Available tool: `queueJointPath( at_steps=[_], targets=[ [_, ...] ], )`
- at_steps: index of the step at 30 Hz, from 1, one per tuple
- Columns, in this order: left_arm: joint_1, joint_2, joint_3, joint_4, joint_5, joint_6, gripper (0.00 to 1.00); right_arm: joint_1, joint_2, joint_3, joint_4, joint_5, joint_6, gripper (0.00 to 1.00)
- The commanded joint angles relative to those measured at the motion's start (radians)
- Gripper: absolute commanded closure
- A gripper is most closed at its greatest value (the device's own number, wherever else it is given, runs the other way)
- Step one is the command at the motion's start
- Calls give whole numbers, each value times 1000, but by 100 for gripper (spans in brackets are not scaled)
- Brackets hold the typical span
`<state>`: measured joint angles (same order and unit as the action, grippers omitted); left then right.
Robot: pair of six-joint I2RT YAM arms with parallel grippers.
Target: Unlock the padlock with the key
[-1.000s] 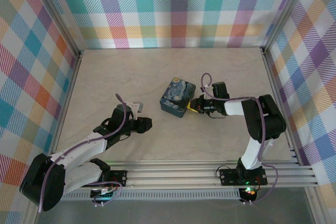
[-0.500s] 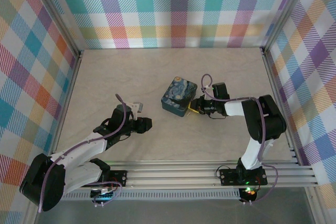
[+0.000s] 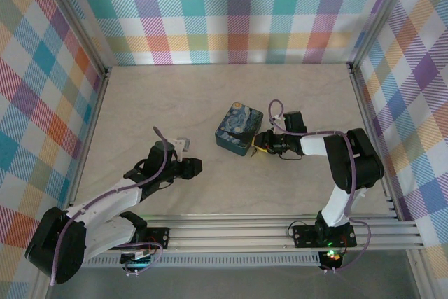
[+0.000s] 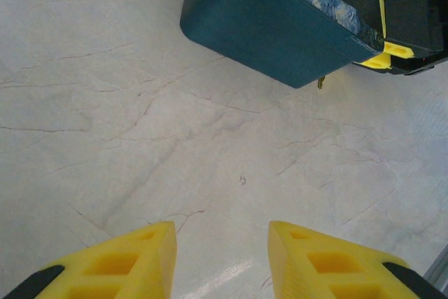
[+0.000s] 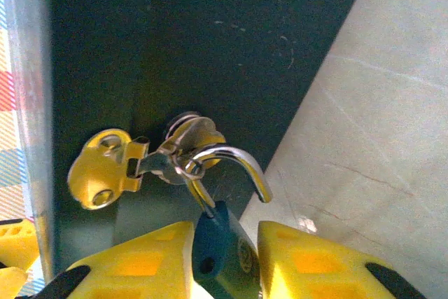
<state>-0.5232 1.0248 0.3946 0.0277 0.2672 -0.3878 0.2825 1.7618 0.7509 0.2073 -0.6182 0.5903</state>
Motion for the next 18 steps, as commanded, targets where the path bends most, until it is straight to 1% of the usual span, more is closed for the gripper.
queueJointPath(
  at_steps=[1,7,10,14,18],
  targets=[
    [-6,-20,-14,0,-4,-10,61,-2,-38,-15,-12,17,-13,74],
    [-6,-16,-14,8,3,-9,61,-2,-55,-14,-49,31,-33,89],
    [-6,-14,-17,11,4,-11,62,-2,-65,-14,-63,34,-38,99],
    [-6,-17,-20,13,6,-14,62,-2,-77,-14,-71,44,-35,100],
    [-6,-20,-20,12,8,-15,62,-2,-86,-7,-51,39,6,100]
  ],
)
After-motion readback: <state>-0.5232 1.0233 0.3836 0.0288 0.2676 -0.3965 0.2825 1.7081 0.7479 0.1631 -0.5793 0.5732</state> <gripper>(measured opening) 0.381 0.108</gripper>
